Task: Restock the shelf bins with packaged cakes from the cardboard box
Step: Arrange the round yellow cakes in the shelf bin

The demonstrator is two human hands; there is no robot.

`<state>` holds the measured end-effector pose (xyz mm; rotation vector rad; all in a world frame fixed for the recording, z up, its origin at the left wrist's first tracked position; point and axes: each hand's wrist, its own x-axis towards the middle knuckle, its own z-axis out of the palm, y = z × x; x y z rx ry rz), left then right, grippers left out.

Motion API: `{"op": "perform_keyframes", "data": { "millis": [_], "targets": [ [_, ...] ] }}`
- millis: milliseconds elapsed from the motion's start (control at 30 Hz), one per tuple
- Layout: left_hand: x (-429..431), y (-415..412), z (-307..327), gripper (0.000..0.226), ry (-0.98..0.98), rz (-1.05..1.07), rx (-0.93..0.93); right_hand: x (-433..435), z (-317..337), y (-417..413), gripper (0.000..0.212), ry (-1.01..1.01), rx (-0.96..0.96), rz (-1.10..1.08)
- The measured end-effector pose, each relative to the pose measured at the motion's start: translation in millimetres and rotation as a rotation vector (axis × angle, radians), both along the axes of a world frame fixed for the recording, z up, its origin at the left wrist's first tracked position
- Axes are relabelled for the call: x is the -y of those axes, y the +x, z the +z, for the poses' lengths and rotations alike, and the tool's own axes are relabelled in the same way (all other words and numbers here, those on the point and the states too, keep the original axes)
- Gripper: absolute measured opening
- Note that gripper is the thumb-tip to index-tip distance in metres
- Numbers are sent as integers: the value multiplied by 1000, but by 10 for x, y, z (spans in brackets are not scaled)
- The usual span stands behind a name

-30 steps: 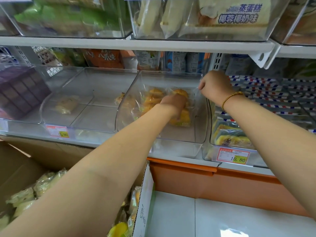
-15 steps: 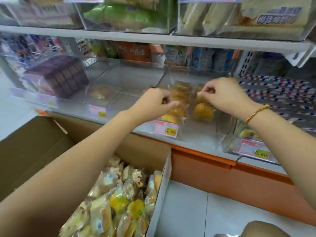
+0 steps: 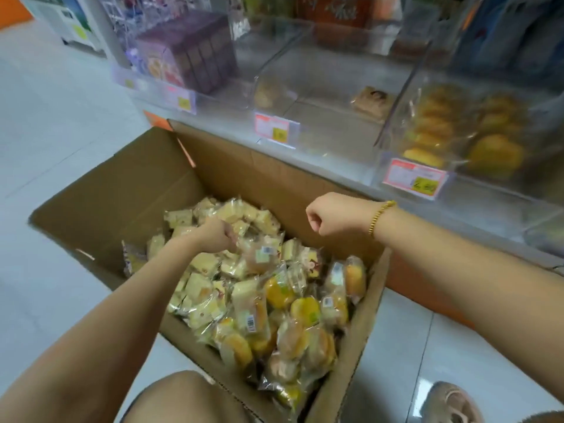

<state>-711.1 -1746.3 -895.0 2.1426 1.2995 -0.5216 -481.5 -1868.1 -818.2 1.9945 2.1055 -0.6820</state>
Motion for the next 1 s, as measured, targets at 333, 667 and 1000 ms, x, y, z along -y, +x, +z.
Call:
{"op": "perform_keyframes", "data": {
  "millis": [333,667,1000],
  "targets": [
    [145,431,-1068,27,-189,-304,-168,10,-1551,-458,33,-753,225,68],
    [322,431,-1293,59,-221,-157,-57,80,-2219,-416,72,-733,70,-45],
    [440,404,-1282,51,-149,-241,-77,204,-2238,-380,57,-460,155,137]
  ]
}}
